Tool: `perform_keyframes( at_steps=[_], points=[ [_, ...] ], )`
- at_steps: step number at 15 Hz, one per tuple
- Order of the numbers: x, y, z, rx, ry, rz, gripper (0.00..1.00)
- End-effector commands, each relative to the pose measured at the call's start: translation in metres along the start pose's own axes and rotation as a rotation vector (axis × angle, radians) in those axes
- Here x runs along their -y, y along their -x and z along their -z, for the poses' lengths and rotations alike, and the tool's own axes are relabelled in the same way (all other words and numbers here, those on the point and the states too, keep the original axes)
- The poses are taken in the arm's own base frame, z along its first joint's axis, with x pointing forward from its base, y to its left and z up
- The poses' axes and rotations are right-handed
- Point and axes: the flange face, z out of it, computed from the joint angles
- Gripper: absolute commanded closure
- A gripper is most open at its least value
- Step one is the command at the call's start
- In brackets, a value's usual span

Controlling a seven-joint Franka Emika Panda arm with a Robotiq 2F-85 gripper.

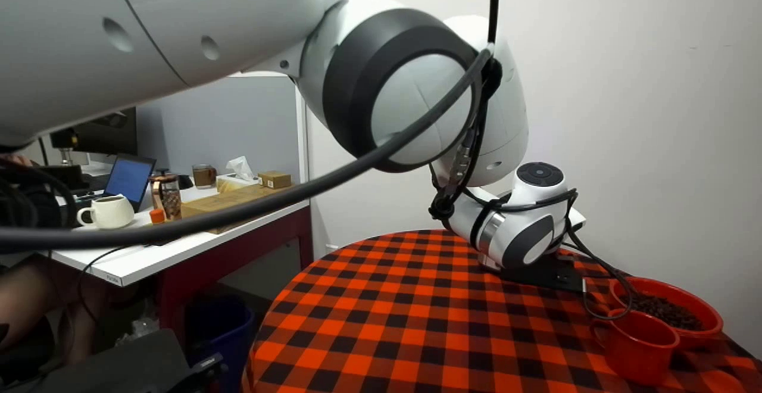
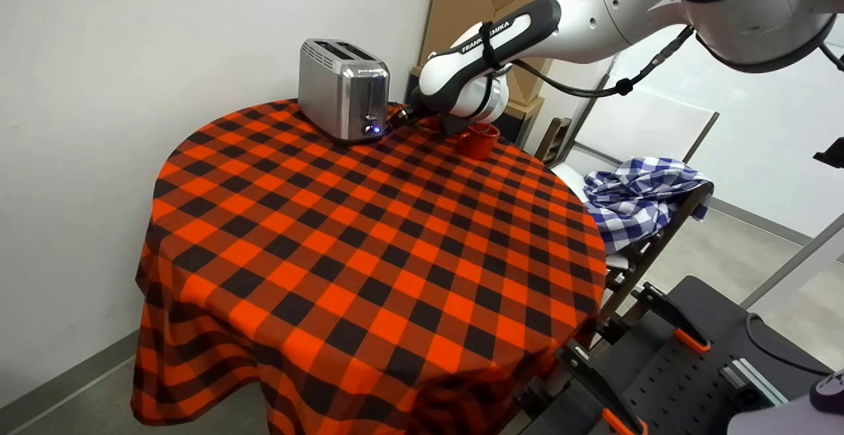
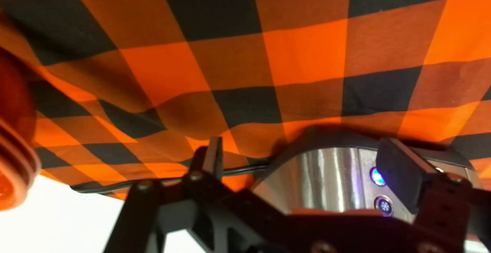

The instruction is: Press the button to push up toaster lever.

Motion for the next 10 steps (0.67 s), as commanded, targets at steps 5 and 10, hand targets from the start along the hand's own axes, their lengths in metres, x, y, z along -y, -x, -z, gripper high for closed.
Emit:
perform_keyframes(
  at_steps=[5,10],
  points=[
    [0.002,-0.013,-0.015,-0.045,0.018,-0.004,0.0],
    [0.001,-0.01,-0.022,-0.059,0.024,-0.004,0.0]
  ],
)
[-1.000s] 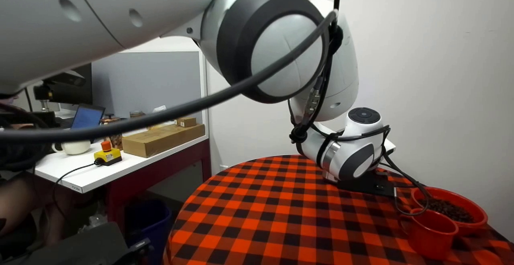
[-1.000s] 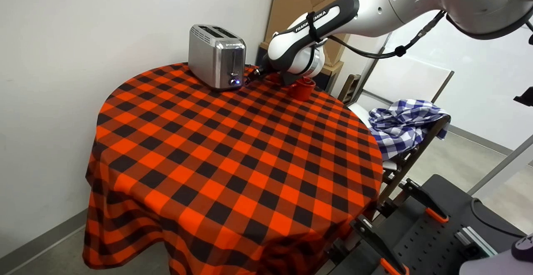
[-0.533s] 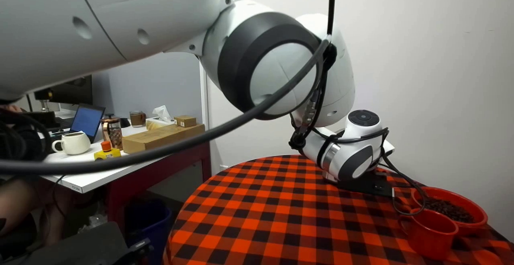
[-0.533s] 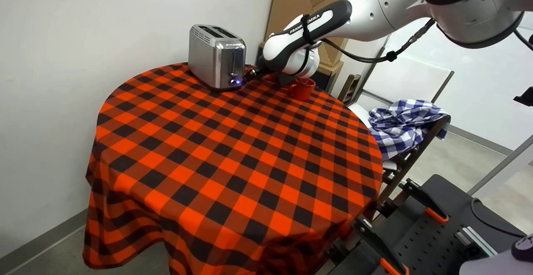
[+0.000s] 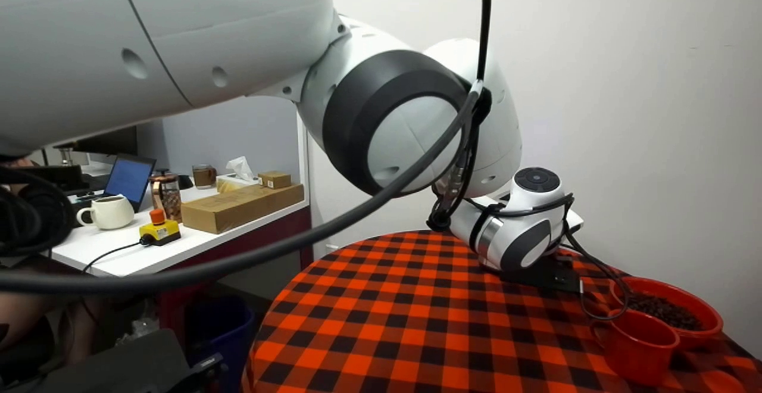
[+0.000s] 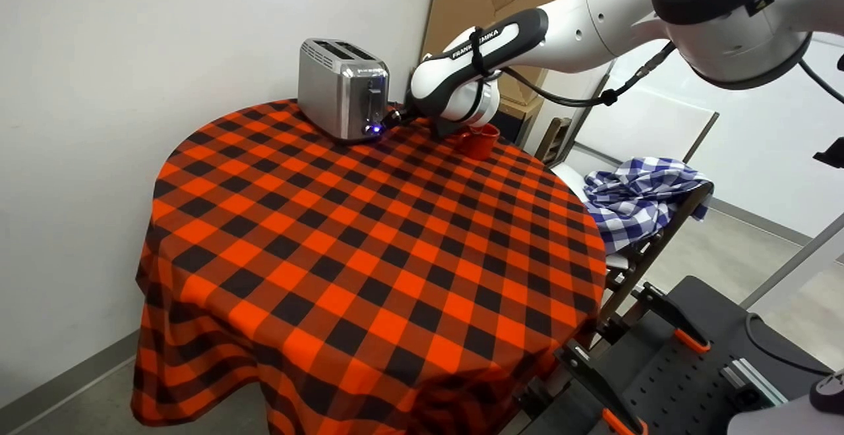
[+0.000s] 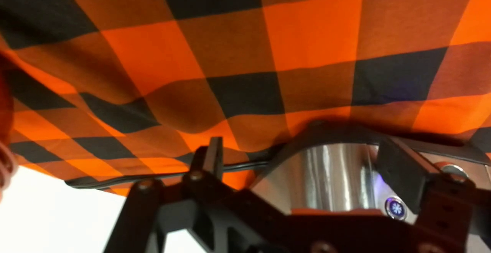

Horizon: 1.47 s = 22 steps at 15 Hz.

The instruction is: Press the button to push up toaster lever.

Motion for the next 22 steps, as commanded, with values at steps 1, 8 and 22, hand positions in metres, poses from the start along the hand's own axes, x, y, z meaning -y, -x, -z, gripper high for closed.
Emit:
perform_keyframes(
  at_steps=[1,8,22],
  points=[
    [0.0,-0.005,-0.008,-0.026,0.001,-0.009,0.0],
    [0.005,-0.03,0.015,0.007,-0.074,-0.062,0.0],
    [0.077,-0.106,0.083,0.437,-0.155,-0.123,0.0]
  ],
)
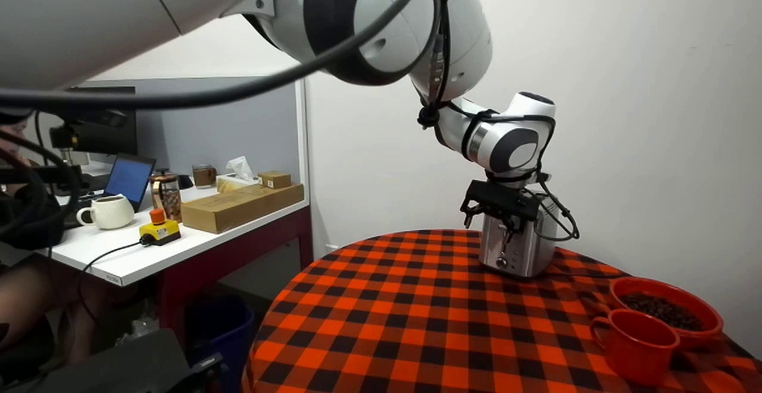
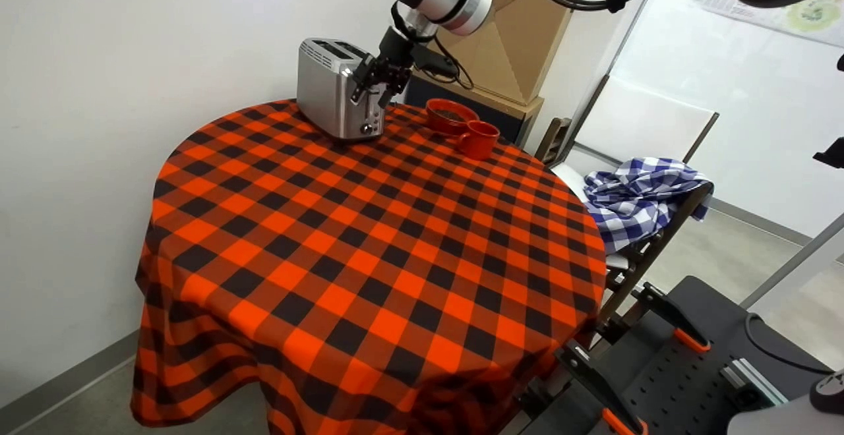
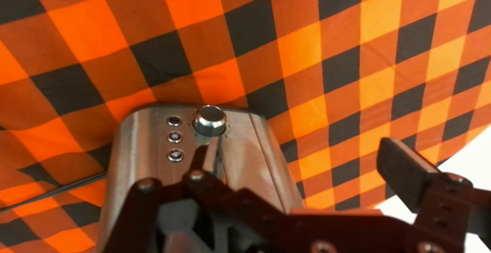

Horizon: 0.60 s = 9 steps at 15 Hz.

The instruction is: Press the button to push up toaster lever.

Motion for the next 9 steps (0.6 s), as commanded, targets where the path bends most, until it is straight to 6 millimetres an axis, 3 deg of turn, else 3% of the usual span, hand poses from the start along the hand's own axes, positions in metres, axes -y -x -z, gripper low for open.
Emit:
perform_keyframes(
  at_steps=[1,6,9],
  points=[
    [0.023,-0.003,0.012,0.084,0.165,-0.019,0.0],
    [0.053,-0.003,0.023,0.208,0.351,0.006,0.0],
    [0.072,0.0,0.044,0.28,0.363,0.022,0.0]
  ],
)
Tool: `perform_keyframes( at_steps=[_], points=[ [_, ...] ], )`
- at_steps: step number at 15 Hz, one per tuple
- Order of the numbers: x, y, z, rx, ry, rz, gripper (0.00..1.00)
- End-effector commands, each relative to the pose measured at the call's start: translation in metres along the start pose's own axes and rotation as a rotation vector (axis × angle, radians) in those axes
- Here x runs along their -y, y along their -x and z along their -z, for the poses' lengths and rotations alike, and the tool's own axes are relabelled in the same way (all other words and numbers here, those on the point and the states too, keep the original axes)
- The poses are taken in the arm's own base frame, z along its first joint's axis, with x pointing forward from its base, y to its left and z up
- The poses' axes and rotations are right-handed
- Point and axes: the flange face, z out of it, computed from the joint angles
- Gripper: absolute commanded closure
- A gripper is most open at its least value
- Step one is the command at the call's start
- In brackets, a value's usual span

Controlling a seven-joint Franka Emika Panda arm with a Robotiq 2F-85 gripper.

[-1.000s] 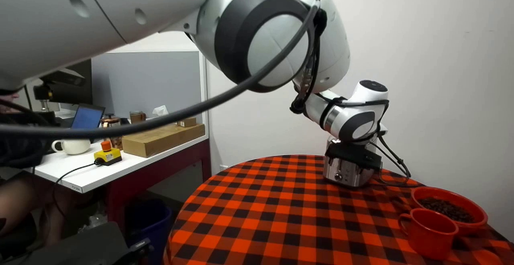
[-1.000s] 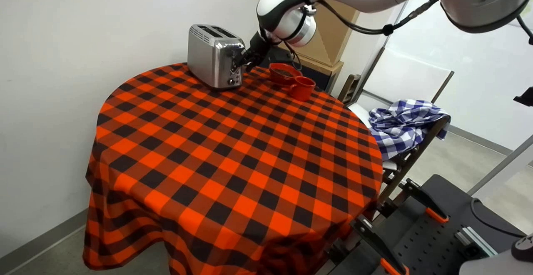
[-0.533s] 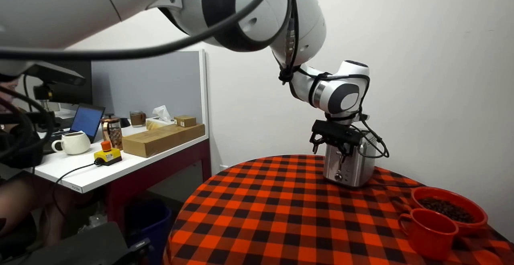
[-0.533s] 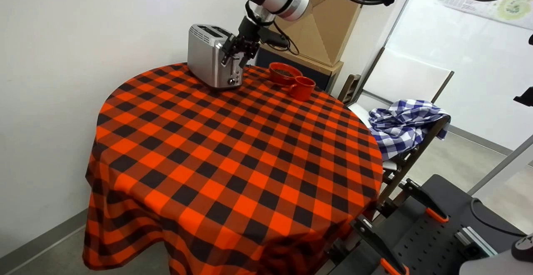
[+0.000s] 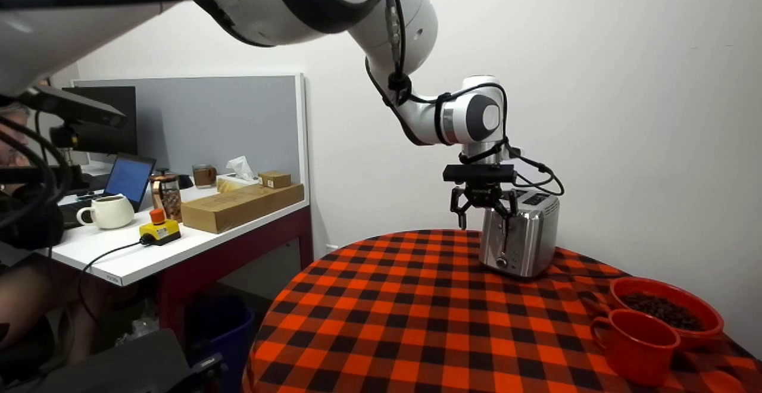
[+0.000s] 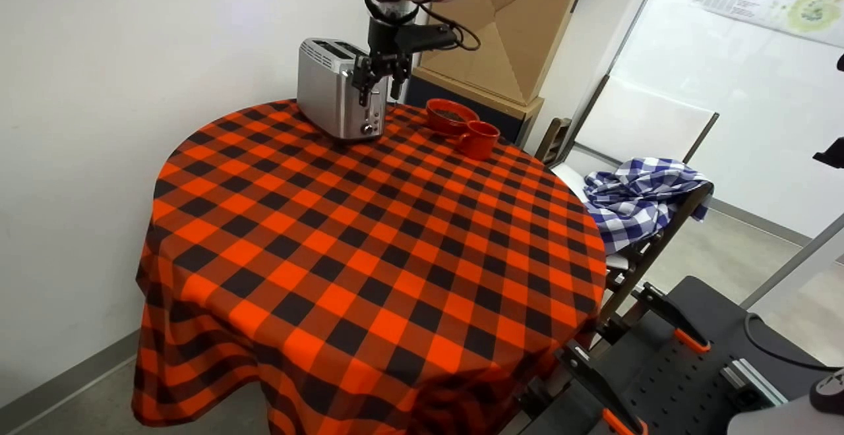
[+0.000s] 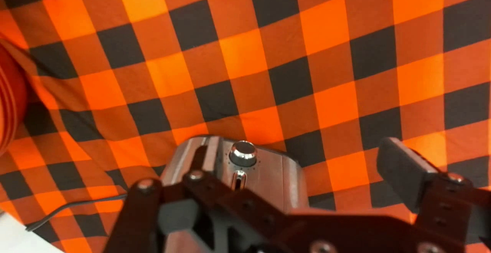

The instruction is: Press the button to push up toaster lever.

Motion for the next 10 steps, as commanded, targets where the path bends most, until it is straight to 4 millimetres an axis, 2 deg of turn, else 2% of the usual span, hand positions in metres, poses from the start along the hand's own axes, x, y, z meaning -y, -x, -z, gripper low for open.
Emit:
perform_keyframes(
  at_steps=[1,3,4,7,10],
  points=[
    [0.007,0.016,0.039,0.081,0.028,0.018,0.0],
    [0.009,0.023,0.06,0.09,-0.003,0.033,0.0],
    [0.008,0.008,0.038,0.062,0.004,0.019,0.0],
    [0.007,0.014,0.058,0.068,0.003,0.019,0.0],
    [0.008,0.018,0.056,0.077,0.001,0.02,0.0]
  ],
)
